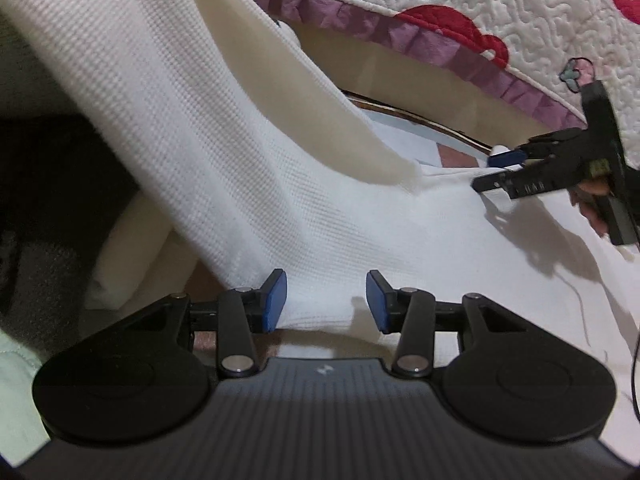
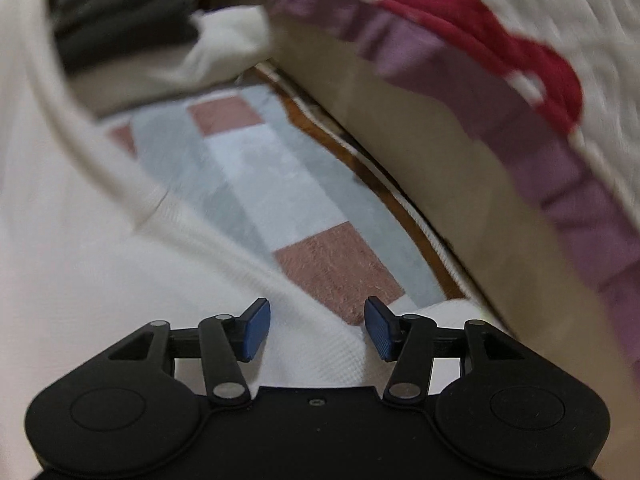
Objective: Fold clothes
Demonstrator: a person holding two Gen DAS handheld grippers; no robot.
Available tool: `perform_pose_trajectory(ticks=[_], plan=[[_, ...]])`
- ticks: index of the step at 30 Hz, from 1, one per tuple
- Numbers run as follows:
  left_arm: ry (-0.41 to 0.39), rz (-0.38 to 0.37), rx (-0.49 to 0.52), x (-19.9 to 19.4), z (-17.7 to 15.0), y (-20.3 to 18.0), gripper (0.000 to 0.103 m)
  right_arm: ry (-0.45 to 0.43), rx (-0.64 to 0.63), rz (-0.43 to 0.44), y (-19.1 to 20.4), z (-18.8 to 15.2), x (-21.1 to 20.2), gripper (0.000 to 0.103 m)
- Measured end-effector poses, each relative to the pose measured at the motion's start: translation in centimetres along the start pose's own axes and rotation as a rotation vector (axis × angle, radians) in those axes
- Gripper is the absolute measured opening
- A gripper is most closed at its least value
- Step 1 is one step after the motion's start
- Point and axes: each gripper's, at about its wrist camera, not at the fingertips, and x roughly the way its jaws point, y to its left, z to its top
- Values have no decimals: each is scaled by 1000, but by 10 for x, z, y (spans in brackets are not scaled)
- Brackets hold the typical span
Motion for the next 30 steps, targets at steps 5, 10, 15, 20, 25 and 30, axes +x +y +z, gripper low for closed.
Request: perform_pose_trajectory(ticks=[5,10,15,20,25,30], plan=[[10,5,0,6,6,-4,44,46,7,159,-3,-3,7,57],[11,27,-23,11,10,-7,45,-17,6,130,-1,3,-12,4],[4,102,59,30,24,-21,45,-109,98,-55,-22,12,-20,4],[48,231,-1,60,46,-15,38,-139,152,-115,-22,16,-5,3],[73,333,-65,68,51,6,29,-138,269,-26,-23,7,4,23],[114,384,37,58,41,-7,36,-275,615,98,-58,-69,-72,54]])
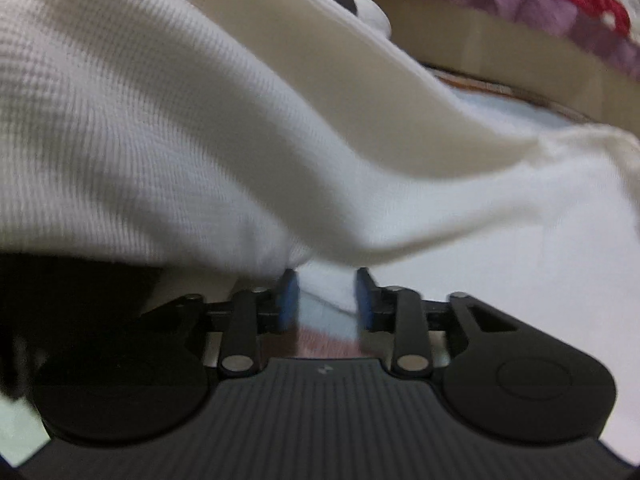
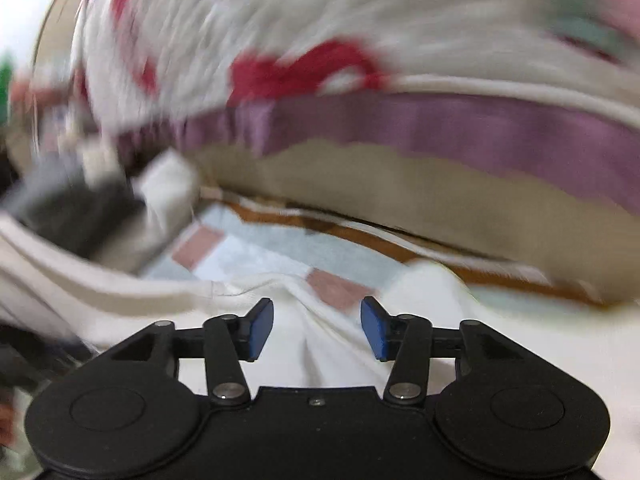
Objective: Fold clothes
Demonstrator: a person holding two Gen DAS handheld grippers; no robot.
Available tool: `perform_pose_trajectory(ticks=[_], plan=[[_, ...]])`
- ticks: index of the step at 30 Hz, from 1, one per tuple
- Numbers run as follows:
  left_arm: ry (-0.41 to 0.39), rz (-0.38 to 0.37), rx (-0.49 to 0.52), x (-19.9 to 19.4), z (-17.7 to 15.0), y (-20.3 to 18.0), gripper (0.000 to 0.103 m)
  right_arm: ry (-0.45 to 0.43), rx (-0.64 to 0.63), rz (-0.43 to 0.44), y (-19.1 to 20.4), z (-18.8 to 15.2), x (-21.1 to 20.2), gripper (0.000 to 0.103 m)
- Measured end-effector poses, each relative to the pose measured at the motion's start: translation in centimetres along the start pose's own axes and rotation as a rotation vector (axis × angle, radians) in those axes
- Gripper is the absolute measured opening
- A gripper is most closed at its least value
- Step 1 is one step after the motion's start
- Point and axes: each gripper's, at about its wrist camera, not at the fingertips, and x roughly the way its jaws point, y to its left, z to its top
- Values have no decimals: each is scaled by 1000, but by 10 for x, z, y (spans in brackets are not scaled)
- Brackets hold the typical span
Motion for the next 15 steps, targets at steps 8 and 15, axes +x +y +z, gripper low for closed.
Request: perform_pose_trajectory(ticks=[8,15], plan=[[-59,-155,166,-47,-2,-47,41,-51,-37,-278,-108,-67,-164,54],[-77,-296,279,-70,2,-123,41,-110,126,-357,-179,-90,-191,54]])
